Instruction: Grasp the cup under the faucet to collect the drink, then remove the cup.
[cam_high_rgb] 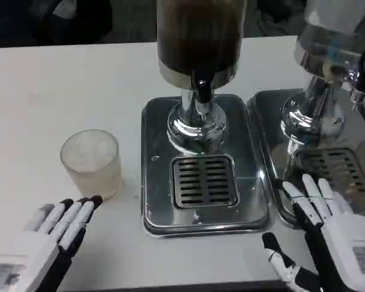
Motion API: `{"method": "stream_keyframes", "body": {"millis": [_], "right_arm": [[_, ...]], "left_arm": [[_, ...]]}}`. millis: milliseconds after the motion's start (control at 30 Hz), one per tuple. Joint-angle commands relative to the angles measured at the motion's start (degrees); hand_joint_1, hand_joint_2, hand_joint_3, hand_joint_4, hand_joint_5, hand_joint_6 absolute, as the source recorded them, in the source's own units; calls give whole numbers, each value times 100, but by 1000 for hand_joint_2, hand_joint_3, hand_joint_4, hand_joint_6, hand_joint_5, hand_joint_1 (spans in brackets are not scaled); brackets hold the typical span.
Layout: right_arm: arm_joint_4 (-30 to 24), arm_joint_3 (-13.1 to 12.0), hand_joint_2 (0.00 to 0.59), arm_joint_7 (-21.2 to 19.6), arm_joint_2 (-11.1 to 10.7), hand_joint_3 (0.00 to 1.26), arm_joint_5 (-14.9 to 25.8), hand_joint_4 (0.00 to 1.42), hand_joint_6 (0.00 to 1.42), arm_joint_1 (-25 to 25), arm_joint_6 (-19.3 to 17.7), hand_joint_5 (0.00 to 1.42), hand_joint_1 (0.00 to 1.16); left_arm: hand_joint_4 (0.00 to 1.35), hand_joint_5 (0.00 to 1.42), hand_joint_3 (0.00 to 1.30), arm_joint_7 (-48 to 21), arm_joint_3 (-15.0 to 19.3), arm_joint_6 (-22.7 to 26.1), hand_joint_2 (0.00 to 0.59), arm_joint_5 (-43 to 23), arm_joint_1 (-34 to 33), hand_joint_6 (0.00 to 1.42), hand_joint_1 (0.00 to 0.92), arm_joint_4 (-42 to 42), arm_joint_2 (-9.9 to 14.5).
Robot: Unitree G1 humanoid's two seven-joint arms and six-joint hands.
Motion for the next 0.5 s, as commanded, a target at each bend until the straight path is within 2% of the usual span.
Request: {"method": "stream_keyframes", "body": {"millis": [33, 300, 433, 500], "right_arm": [[-73, -5, 452, 27, -22, 154, 86, 19, 65, -31, 22, 0, 443], [-36, 13, 452, 12, -11, 168, 174, 33, 65, -67, 4, 0, 444], [-56, -19, 452, -28, 1, 168, 228, 45, 76, -52, -10, 0, 445], [-61, -8, 452, -45, 6, 168, 205, 48, 77, -60, 5, 0, 445]], "left_arm": [[0, 0, 0, 44, -37, 52, 39, -34, -6, 0, 0, -12, 93], [0, 0, 0, 62, -69, 70, 39, -57, -42, 0, 0, 25, 88], [0, 0, 0, 413, -32, -256, 30, -230, -64, 0, 0, 174, 48], [0, 0, 0, 712, -16, -530, 7, -296, -82, 0, 0, 300, 57]]}}
